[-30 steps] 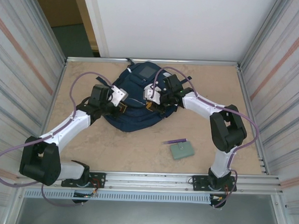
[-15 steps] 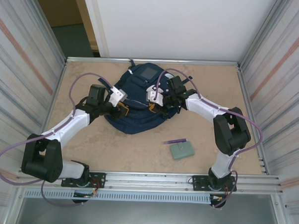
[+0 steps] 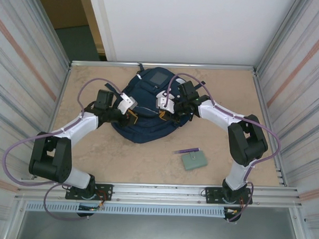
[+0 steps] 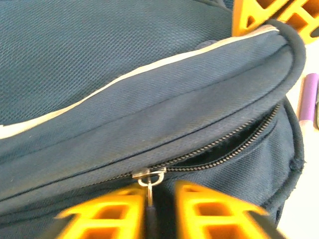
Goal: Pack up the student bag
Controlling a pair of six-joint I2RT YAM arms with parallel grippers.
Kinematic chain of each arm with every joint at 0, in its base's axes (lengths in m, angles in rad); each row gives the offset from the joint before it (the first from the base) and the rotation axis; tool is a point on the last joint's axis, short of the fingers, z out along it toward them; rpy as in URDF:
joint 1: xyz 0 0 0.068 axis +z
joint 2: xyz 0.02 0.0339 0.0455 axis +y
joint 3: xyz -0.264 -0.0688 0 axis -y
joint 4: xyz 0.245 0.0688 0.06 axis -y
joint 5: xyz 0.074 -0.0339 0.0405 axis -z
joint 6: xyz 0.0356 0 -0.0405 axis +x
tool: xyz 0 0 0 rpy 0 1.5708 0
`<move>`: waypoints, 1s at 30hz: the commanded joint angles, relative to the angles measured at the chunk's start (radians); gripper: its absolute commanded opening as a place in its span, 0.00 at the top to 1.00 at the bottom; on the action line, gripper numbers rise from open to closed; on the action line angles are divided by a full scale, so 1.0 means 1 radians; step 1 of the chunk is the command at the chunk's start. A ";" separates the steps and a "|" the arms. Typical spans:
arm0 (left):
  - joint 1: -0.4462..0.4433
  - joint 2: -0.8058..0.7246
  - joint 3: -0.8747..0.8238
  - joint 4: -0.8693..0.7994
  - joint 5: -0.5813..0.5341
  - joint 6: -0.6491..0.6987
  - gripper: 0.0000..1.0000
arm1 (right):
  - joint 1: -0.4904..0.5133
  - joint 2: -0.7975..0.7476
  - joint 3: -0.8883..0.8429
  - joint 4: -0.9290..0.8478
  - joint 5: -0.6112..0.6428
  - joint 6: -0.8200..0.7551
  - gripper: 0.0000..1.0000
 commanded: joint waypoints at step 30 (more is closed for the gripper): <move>-0.298 -0.032 0.094 0.135 -0.052 -0.282 1.00 | 0.143 -0.270 -0.220 0.142 0.293 0.230 0.45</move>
